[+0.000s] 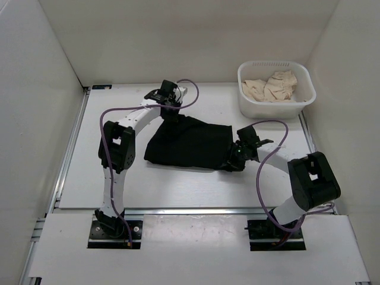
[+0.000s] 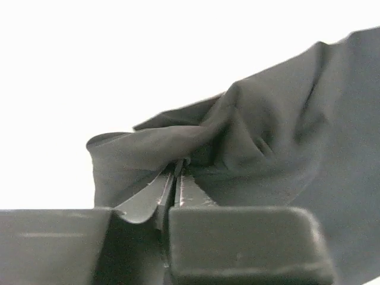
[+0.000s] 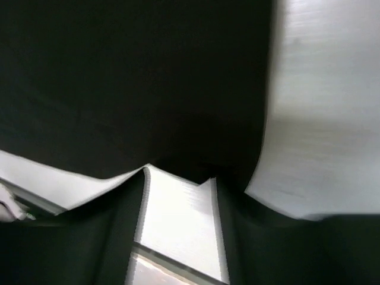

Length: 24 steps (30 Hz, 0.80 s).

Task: Fold and stack the trousers
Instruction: Fold the trousers

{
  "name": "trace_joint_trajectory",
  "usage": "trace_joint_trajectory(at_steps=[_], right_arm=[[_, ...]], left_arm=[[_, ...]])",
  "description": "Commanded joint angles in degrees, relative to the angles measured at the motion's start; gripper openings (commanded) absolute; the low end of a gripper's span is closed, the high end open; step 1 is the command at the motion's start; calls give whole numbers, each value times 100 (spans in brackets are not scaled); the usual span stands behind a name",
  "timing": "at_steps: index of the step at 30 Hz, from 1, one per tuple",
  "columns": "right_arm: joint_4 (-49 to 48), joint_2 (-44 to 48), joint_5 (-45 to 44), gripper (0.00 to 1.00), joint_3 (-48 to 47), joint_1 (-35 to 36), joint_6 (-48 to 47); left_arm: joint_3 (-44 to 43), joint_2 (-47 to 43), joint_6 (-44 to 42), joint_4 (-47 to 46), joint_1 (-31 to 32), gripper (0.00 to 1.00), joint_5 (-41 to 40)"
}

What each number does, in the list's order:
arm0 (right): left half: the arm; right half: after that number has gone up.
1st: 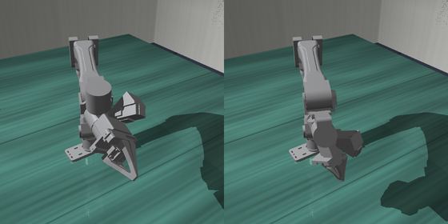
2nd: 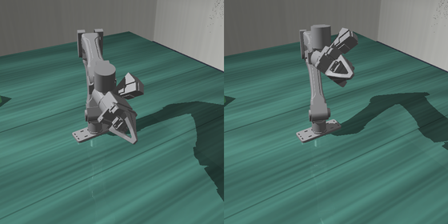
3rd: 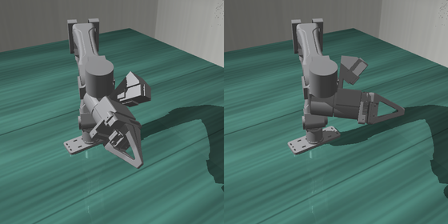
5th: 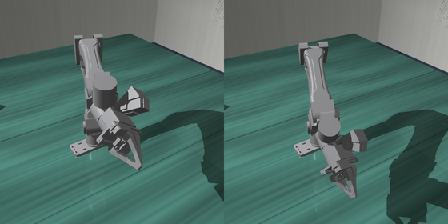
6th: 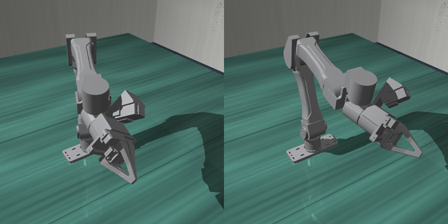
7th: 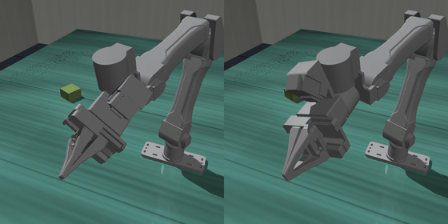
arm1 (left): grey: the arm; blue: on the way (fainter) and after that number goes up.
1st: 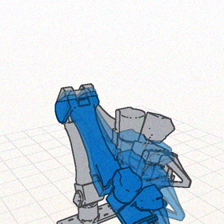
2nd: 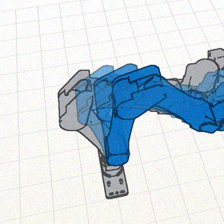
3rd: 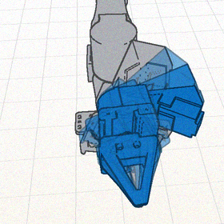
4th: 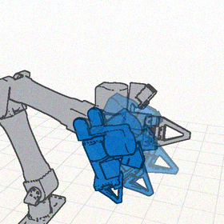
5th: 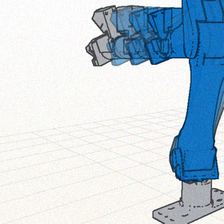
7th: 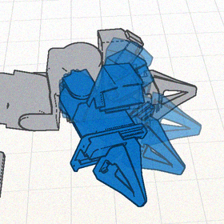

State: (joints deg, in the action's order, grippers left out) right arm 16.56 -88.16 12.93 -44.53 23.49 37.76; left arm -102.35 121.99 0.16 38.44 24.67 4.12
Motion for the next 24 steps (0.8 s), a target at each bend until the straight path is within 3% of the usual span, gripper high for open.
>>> trace_joint_trajectory(at_steps=[1,2,6,11,13,14,15,16,17,19,22,24], right_arm=[[-627,-236,377,47,199,-125,179],[-627,-289,377,35,199,-177,127],[-549,-342,377,8,104,-248,-84],[-49,-536,438,1,-327,-248,-497],[110,-588,561,13,-450,-301,-708],[294,-588,562,23,-564,-301,-787],[383,-588,640,34,-565,-301,-857],[462,-588,641,57,-635,-301,-988],[593,-588,710,65,-636,-301,-1051],[734,-448,772,77,-775,-353,-1165],[981,-290,773,81,-943,-476,-1314],[1043,-210,711,84,-1005,-555,-1315]], left_arm=[[-645,-36,-16,-161,-374,14,-763],[-716,43,-16,-161,-427,14,-816],[-822,149,-16,-161,-699,14,-1150],[-1086,570,-16,-161,-989,23,-1695],[-1086,624,-16,-83,-1060,36,-1695],[-1086,624,-16,-21,-1060,50,-1573],[-999,624,-16,-20,-1113,79,-1572],[-937,458,-16,32,-1113,92,-1503],[-823,379,-16,32,-1113,100,-1502],[-753,125,-16,93,-1183,100,-1502],[-586,-349,-16,453,-1559,100,-1170],[-104,-623,-16,682,-1727,100,-537]])
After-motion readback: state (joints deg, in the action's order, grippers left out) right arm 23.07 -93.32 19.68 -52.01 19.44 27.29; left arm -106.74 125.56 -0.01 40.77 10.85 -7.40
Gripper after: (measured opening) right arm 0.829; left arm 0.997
